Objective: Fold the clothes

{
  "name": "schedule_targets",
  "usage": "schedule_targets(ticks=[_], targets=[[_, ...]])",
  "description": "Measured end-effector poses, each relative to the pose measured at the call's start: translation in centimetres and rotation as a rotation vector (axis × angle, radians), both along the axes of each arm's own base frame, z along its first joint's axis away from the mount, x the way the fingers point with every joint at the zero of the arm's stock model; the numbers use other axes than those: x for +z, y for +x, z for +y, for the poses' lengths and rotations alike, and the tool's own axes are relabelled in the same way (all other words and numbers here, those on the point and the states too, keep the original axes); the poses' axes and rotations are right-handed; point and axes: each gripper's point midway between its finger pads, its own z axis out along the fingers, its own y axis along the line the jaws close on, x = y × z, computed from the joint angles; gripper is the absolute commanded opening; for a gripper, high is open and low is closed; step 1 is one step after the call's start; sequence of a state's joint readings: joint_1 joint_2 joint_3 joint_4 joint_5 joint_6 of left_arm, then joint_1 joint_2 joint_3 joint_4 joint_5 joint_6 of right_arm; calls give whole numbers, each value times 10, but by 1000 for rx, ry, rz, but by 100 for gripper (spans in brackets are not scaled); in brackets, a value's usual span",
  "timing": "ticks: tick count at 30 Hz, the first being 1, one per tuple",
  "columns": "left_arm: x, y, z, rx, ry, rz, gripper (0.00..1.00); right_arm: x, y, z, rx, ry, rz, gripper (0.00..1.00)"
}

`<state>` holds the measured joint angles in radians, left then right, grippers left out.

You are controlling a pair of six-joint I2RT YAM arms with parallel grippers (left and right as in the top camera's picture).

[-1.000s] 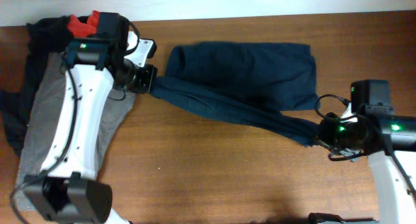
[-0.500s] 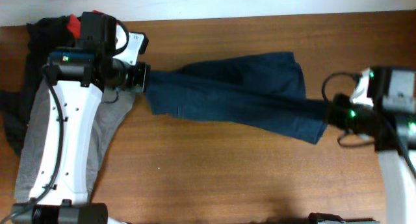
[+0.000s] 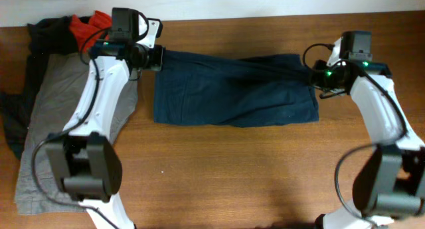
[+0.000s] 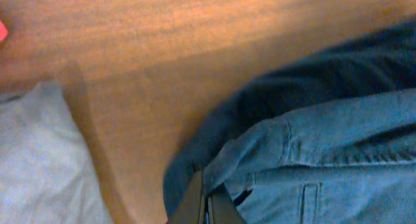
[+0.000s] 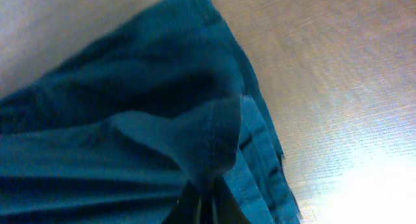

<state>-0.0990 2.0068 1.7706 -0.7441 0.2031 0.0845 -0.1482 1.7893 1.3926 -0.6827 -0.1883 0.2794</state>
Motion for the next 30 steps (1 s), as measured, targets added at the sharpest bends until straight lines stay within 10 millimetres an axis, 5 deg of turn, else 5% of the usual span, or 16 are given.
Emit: schedule_targets(ticks=[3, 5, 6, 8, 11, 16, 22, 24, 30], targets=[[-20, 19, -1, 4, 3, -22, 2, -22, 18, 0, 8, 14, -14, 4], [-34, 31, -1, 5, 2, -40, 13, -32, 27, 0, 11, 15, -27, 8], [-39, 36, -2, 5, 2, -51, 34, -37, 31, 0, 12, 16, -30, 21], [-46, 47, 2, 19, 8, -77, 97, -47, 41, -4, 9, -1, -49, 72], [-46, 65, 16, 51, 8, -141, 99, -53, 56, -5, 22, -33, -95, 91], [-46, 67, 24, 91, -8, -131, 99, -46, 59, 10, 81, -30, -100, 95], [-56, 27, 24, 94, 6, 87, 99, -28, 27, 16, 108, 4, 90, 94], [-66, 3, 21, 59, 8, 190, 99, -22, 2, 20, 140, 15, 198, 94], [-75, -31, 9, -85, -5, 304, 99, -33, -28, 24, 211, 15, 308, 92]])
